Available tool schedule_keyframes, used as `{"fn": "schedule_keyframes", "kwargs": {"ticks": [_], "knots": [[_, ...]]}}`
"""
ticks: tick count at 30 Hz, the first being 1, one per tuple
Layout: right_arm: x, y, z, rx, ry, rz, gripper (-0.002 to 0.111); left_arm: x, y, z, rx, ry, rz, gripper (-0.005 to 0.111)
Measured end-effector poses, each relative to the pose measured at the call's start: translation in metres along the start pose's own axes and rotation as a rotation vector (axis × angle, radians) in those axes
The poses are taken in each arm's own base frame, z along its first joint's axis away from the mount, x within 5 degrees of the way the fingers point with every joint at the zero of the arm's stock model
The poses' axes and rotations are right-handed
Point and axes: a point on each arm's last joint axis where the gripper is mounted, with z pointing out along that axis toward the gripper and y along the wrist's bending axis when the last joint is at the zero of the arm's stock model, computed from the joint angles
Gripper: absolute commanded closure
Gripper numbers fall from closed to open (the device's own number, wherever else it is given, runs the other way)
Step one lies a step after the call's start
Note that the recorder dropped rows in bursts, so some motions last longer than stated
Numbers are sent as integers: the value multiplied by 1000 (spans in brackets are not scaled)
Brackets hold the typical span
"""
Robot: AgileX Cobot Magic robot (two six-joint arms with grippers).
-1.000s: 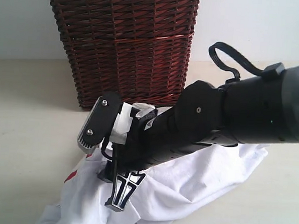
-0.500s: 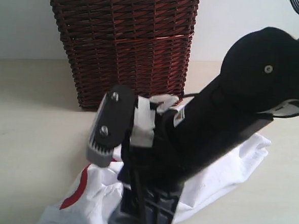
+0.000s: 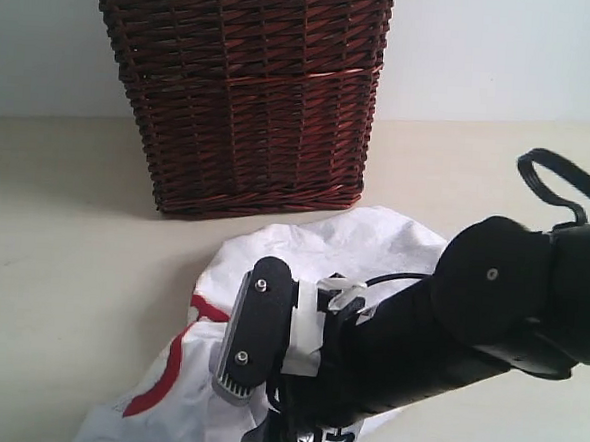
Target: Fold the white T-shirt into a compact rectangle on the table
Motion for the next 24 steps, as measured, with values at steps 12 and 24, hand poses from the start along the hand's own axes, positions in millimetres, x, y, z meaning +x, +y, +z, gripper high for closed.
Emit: {"fn": "schedule_keyframes", "kwargs": {"ticks": [12, 24], "knots": [[1, -1, 4, 10, -10, 9, 56, 0, 0, 0, 0, 0, 0, 107], [11, 36, -41, -168, -75, 43, 54, 0, 0, 0, 0, 0, 0, 107]]}}
